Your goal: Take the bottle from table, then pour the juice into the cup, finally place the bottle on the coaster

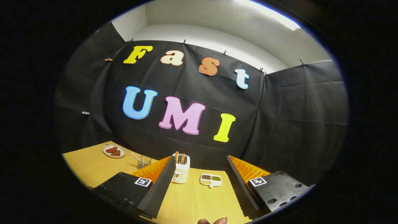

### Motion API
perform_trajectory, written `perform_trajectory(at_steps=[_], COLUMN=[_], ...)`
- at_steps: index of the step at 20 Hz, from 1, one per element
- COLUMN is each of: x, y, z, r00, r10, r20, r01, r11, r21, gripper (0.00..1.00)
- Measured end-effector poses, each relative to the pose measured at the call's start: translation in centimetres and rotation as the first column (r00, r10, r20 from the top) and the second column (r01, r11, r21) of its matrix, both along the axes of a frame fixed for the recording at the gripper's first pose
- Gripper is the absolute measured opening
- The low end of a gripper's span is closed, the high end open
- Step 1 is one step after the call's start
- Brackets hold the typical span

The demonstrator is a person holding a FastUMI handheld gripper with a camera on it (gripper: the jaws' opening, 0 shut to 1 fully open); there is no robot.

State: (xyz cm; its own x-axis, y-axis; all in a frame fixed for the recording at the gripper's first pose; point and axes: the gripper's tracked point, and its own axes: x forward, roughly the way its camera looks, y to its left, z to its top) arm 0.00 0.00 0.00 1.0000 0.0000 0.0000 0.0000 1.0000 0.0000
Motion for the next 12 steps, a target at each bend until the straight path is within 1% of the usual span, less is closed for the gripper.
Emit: perform_trajectory(at_steps=[12], x=[-0.2], y=[1.4], z=[0.4], r00=[1.000], r10=[0.021], r20=[0.012], r01=[-0.022], r11=[1.000], r21=[0.021], gripper=[0.97])
